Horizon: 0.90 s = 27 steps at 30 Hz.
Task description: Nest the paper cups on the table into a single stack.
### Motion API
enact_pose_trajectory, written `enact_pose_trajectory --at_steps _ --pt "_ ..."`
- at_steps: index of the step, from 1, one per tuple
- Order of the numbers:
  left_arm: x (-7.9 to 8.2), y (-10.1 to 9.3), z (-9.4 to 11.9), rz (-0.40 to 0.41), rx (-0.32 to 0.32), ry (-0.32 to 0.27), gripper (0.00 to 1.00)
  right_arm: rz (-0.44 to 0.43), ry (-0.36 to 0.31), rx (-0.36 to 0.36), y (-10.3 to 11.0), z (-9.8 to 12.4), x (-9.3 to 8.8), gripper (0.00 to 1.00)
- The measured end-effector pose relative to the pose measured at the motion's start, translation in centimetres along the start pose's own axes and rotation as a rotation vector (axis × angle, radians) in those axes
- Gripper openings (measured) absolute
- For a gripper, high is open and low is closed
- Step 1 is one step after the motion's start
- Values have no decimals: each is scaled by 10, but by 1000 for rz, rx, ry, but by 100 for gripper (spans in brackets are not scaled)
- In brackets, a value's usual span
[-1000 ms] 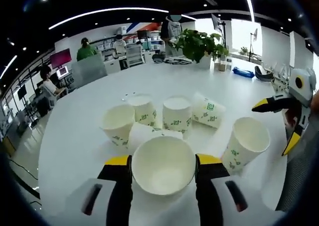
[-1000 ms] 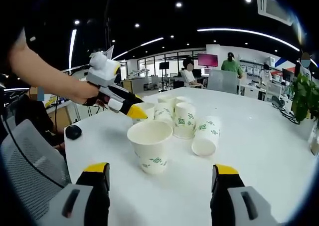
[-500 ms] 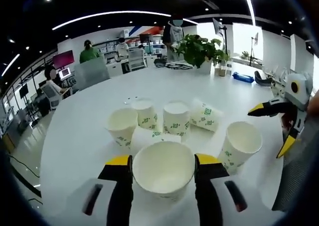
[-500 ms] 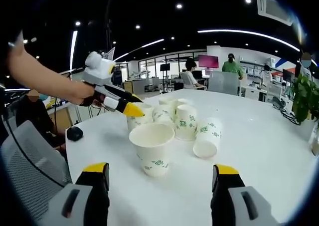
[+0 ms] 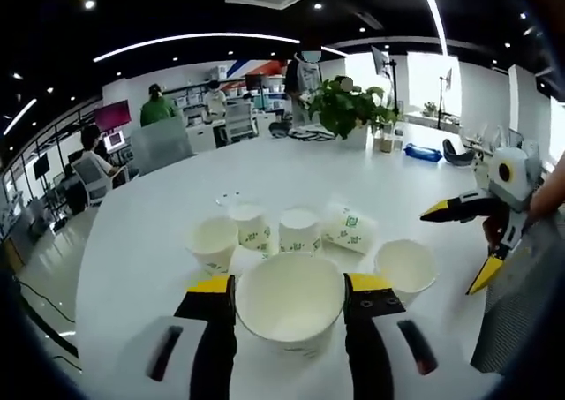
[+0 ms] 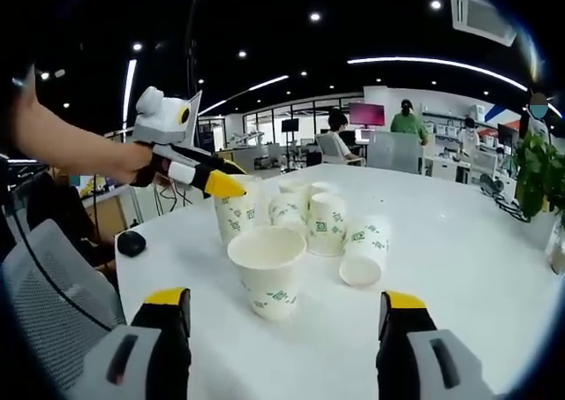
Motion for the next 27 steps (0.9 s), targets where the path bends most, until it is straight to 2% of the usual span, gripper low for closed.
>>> enact_pose_trajectory --at_steps 8,12,15,17,22,27 --pt "28 -20 6 -12 -38 -65 47 -3 -7 -3 0 0 1 94" --pt "37 -25 5 -11 -61 -87 47 -8 -9 -9 0 0 2 97" --pt "51 -38 6 -17 -84 -105 47 -14 -9 -12 -3 0 0 98" --pt "51 -38 5 -19 -94 -110 47 -14 -8 -12 -2 0 0 98" --pt "61 -60 4 -33 -120 -117 46 -12 -1 -11 -1 1 1 97" --pt "61 -65 0 -23 -137 -124 46 -9 5 -18 -1 2 1 96"
Point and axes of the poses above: the point that each gripper's makers call its tool centre point, and the gripper's own axes: z roughly backward along the fingers, y roughly to its left, x roughly out of its top, the point moved 8 cm from there along z, roughly backward along the fingers, and after that the axes turned 1 degree about -y, right-handed, at the moved point
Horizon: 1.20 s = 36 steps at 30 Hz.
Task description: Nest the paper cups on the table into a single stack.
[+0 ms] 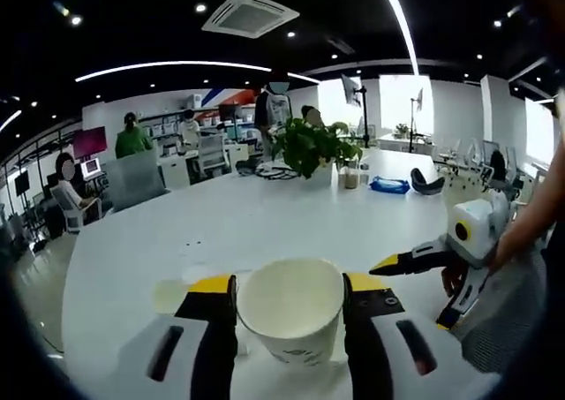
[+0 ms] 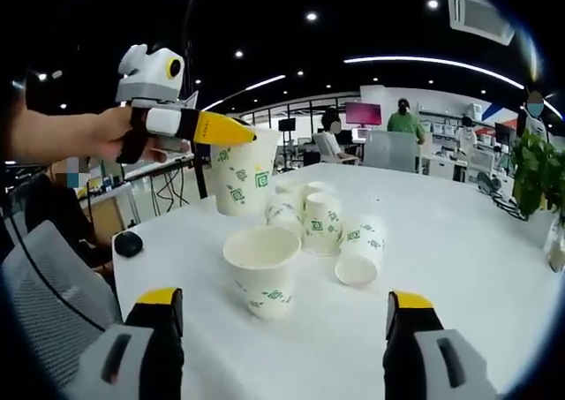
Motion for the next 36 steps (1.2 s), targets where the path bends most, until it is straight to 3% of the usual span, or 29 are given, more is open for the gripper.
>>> enact_pose_trajectory --at_steps 4,27,36 --pt "-2 -8 -4 2 -10 1 46 -3 -1 -4 0 1 1 96" --pt "-25 -11 -26 14 -50 12 45 -5 11 -7 -2 -2 -2 95" --pt "-38 -17 -32 -27 -58 54 45 -2 20 -5 -4 -4 -6 94"
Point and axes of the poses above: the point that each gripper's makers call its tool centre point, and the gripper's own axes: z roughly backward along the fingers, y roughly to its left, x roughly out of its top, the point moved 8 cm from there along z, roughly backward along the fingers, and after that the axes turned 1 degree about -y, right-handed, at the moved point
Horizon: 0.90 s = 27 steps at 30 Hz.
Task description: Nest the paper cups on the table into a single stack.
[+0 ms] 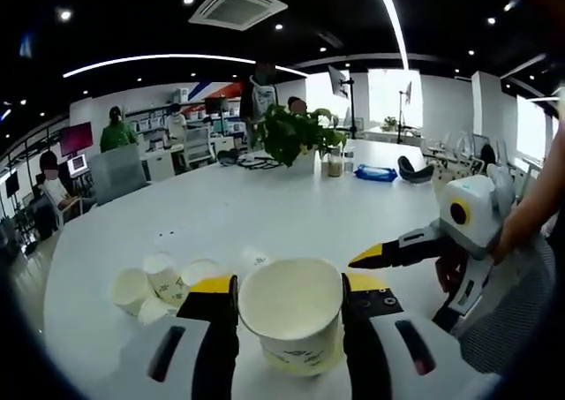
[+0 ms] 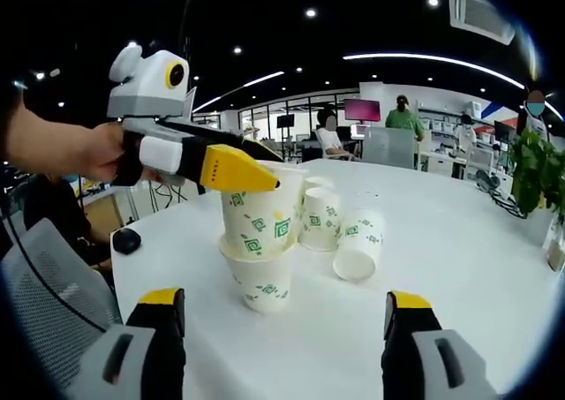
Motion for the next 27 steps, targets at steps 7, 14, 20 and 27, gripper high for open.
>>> enact_pose_trajectory --at_steps 7,14,20,27 --pt "-8 -8 -5 -44 -7 45 46 1 5 -2 -2 -1 -2 94" --pt "-19 -9 -8 -26 -15 85 47 -2 7 -2 -3 -2 -3 94" --pt "-27 -10 -10 -51 -20 133 48 -1 10 -1 -2 -2 -3 94" --pt "-36 -10 -10 -80 -28 177 49 -1 14 1 -2 -3 -5 93"
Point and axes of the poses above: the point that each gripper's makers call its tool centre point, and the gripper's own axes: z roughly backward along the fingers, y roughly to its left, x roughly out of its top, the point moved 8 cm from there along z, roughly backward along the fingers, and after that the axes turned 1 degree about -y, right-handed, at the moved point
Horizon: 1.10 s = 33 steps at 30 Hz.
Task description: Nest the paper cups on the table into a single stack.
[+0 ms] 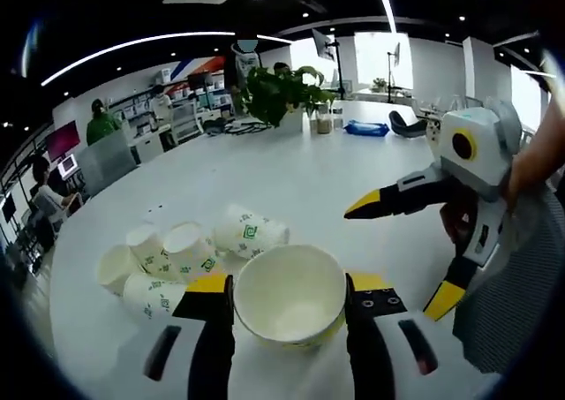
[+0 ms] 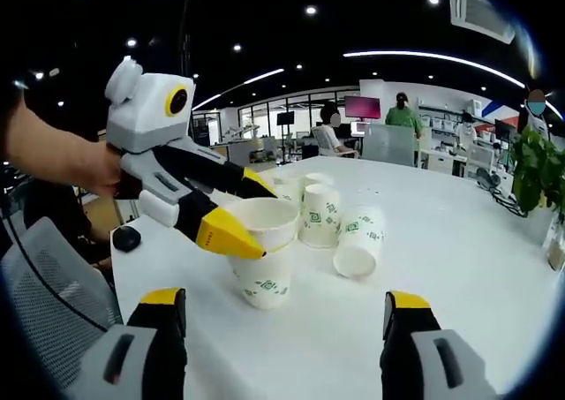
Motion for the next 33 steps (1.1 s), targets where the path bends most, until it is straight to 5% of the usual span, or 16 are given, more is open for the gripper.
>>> enact_pose_trajectory --at_steps 18,33 --pt "-4 -2 5 12 3 -2 54 -1 2 1 3 4 3 93" --pt "16 0 44 62 106 -187 56 -10 7 1 3 2 2 93"
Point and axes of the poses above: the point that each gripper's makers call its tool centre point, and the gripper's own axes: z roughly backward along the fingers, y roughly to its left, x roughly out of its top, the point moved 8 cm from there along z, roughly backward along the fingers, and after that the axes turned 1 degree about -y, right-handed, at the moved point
